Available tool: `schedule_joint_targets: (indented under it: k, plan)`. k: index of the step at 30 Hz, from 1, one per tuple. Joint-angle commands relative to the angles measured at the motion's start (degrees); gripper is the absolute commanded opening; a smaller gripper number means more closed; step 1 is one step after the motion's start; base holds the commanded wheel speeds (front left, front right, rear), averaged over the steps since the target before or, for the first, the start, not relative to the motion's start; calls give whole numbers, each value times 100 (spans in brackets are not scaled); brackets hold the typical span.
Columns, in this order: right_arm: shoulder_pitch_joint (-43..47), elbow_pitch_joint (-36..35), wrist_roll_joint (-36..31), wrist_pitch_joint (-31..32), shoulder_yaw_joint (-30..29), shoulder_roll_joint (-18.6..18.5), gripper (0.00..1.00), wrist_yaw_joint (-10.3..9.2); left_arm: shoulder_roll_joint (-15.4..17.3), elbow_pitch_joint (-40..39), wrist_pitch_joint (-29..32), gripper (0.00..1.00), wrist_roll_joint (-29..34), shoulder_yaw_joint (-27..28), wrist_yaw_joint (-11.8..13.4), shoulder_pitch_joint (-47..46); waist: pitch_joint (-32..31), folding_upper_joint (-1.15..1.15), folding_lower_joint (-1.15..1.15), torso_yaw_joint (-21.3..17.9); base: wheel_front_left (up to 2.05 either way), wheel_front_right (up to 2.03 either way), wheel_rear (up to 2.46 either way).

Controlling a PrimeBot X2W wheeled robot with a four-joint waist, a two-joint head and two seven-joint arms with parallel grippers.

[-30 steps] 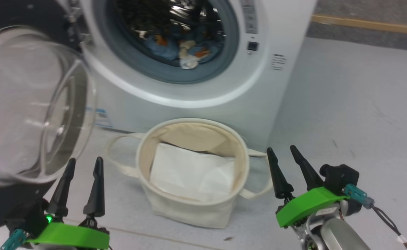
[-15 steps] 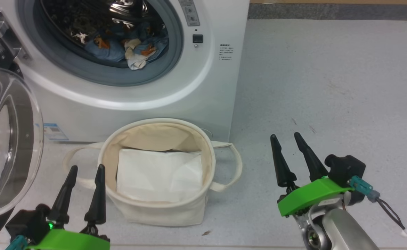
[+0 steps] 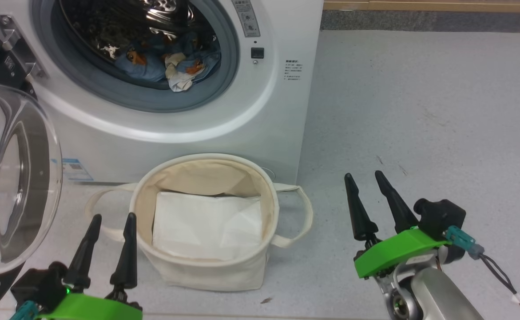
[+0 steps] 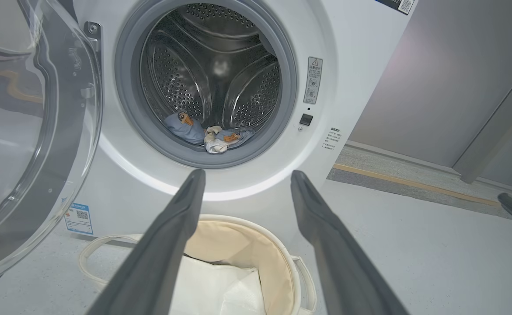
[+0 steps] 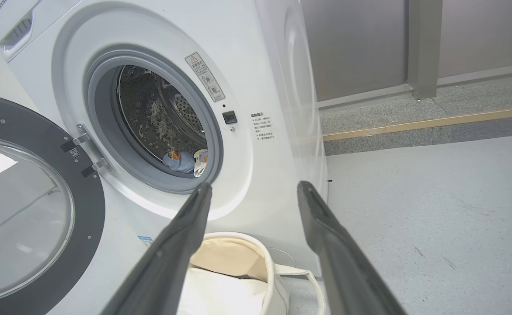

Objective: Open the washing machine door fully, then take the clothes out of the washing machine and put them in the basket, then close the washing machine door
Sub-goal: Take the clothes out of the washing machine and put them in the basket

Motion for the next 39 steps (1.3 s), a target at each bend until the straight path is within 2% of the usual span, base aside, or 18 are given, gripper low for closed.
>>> schedule_joint_targets:
  k: [1,15,24,39]
  plan:
    - [-201,-175,0,-67,114,14,100,42,126,-147,13,100,-8,175,41,-196,13,0,0,20,74,-92,18]
    - [-270,-143,-8,-73,98,60,100,42,128,-63,64,100,33,15,31,-419,101,0,0,102,151,-170,19]
    - [-293,-133,-59,-75,26,74,100,42,-33,107,-13,100,14,-69,79,-590,121,0,0,94,166,-171,5]
    - [-266,-161,-122,12,-1,7,100,42,-104,425,-100,100,173,-165,249,-817,209,0,0,150,30,-30,0]
